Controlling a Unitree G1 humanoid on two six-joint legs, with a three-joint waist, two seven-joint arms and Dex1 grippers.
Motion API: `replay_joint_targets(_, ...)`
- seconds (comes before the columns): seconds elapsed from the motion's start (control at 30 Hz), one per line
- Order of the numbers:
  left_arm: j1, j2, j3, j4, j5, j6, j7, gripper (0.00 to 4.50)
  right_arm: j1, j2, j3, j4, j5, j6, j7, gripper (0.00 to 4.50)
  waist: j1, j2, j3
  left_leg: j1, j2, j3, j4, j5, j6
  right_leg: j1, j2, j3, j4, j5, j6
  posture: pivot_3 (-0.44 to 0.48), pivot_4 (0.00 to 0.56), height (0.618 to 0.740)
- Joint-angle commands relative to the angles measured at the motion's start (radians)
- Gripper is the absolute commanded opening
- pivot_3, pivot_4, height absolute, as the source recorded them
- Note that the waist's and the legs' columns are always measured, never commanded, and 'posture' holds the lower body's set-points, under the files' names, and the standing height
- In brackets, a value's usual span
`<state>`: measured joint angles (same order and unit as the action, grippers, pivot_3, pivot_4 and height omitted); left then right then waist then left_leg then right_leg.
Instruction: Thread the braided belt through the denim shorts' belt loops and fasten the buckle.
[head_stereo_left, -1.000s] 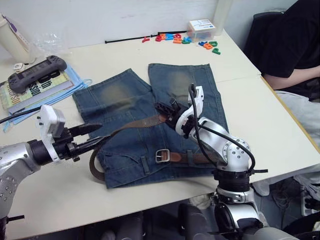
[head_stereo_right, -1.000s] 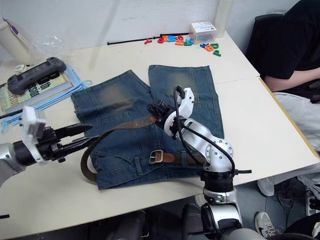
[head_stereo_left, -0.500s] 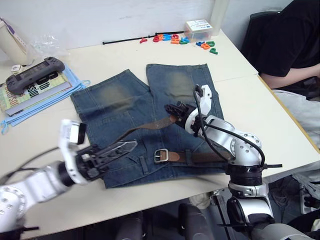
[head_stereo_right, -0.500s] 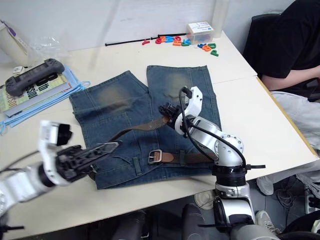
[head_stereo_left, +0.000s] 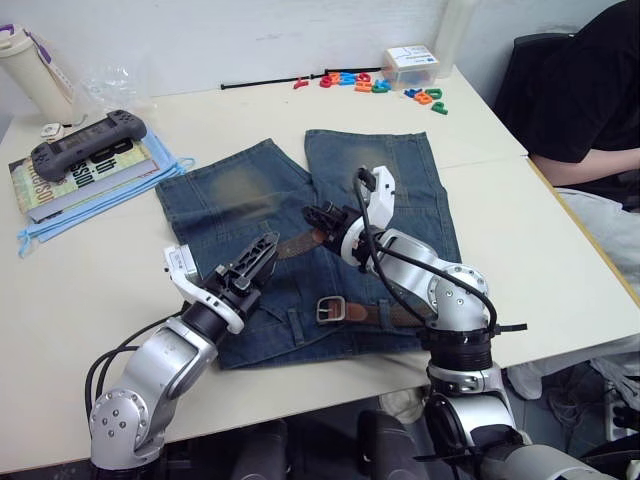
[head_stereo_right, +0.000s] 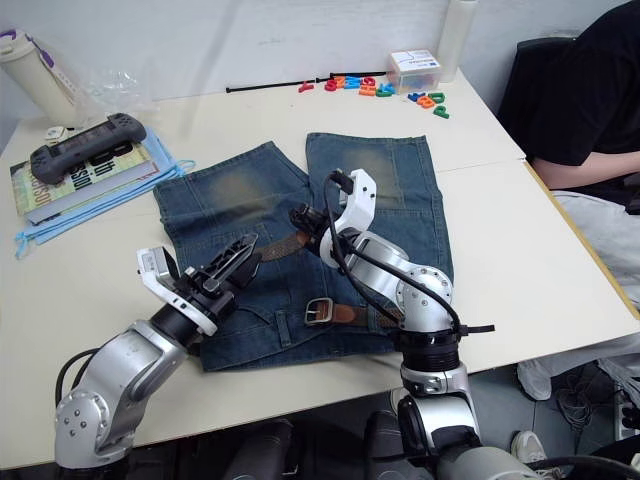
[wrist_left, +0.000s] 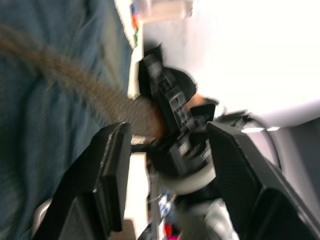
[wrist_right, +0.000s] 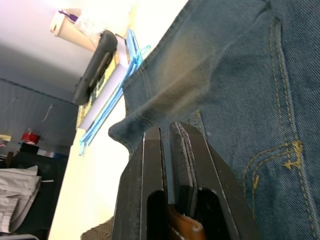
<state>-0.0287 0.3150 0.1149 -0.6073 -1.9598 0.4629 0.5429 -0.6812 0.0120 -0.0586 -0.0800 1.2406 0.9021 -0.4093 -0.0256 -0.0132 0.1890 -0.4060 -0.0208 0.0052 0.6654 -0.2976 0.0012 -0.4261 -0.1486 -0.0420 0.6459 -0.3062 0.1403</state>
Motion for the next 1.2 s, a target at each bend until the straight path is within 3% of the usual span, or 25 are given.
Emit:
replay_joint_targets(0.03,0.0,-0.03,0.019,-0.027,-0.012,-0.025,0.062,2.71,0.003,0.016,-0.004,-0.054,-0.003,0.009,0.017,0.0,-0.002,0.0,0.0,0.0,0.0,0.0,0.0,0.0,0.0,0.0,0.0,0.0,0.0,0.0,0.0,0.0,0.15,0.714)
replay_joint_targets(0.23,0.033,-0.032,0.025,-0.037,-0.012,0.011,0.068,2.71,-0.004,0.032,-0.028,-0.06,0.001,0.005,0.014,0.0,-0.002,0.0,0.0,0.0,0.001,0.0,0.0,0.0,-0.001,0.0,0.001,0.0,0.0,0.0,0.0,0.0,0.15,0.714)
replay_joint_targets(0.5,0.213,0.151,0.042,-0.069,-0.012,0.17,-0.158,2.71,-0.027,0.051,-0.059,-0.053,-0.002,0.0,0.013,0.0,-0.002,0.0,0.0,0.0,0.001,0.0,-0.001,0.0,-0.001,0.0,0.001,0.0,-0.002,0.0,-0.001,0.0,0.15,0.714)
replay_joint_targets(0.8,0.075,0.053,0.036,0.03,-0.012,0.07,-0.023,2.71,-0.017,0.071,-0.059,-0.074,0.01,0.024,0.0,0.0,0.0,0.0,0.0,0.0,0.001,-0.001,-0.001,0.0,-0.001,0.001,0.001,0.0,-0.002,0.0,0.0,0.0,0.15,0.714)
replay_joint_targets(1.2,0.017,-0.041,0.055,0.056,-0.012,0.007,0.072,2.71,-0.008,0.084,-0.065,-0.09,0.012,0.04,-0.016,0.0,-0.001,0.0,0.0,0.0,0.001,0.0,-0.001,-0.001,-0.001,0.001,0.001,0.0,-0.002,0.0,0.0,0.0,0.15,0.714)
